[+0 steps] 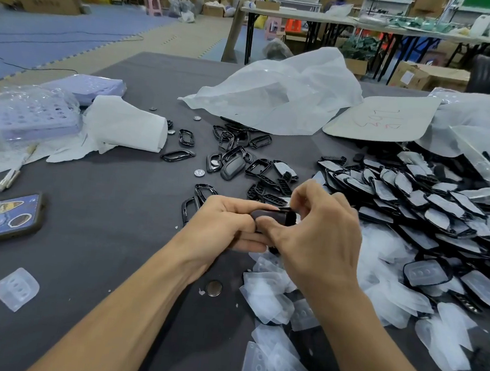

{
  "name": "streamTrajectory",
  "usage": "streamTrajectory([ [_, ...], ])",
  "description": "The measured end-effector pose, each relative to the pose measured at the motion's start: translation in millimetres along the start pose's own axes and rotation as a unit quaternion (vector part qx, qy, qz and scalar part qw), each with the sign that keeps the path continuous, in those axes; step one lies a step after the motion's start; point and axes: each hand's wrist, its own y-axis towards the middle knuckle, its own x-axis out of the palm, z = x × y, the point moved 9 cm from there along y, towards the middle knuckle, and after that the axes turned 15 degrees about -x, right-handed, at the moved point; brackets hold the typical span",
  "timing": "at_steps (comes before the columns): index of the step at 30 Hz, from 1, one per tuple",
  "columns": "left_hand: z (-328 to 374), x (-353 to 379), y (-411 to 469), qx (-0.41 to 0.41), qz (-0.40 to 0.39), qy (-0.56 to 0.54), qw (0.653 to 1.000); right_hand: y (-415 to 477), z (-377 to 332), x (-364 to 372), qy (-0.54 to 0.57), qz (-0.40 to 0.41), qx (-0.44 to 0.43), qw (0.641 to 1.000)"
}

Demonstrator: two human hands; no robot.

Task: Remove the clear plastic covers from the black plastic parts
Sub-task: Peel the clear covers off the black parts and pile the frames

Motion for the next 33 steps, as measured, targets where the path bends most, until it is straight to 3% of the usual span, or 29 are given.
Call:
streamTrajectory([
  [3, 1, 0, -1, -0.007, -0.007, -0.021, 1.000, -3, 17, 16, 0.129, -0.043, 0.072, 0.988],
  [6, 4, -1, -3, -0.007, -0.014, -0.048, 0.999, -6, 31, 28, 0.347, -0.042, 0.140, 0.926],
  [9, 5, 0, -4, -0.005, -0.032, -0.069, 0.997, -7, 37, 29, 0.413, -0.042, 0.156, 0.897],
  [17, 6, -2, -9, 0.012, -0.016, 0.005, 1.000, -7, 44, 31, 0.373, -0.027, 0.145, 0.916],
  [33, 0, -4, -7, -0.022, 0.029, -0.012, 0.999, -5, 41, 28, 0.343, -0.012, 0.129, 0.930],
])
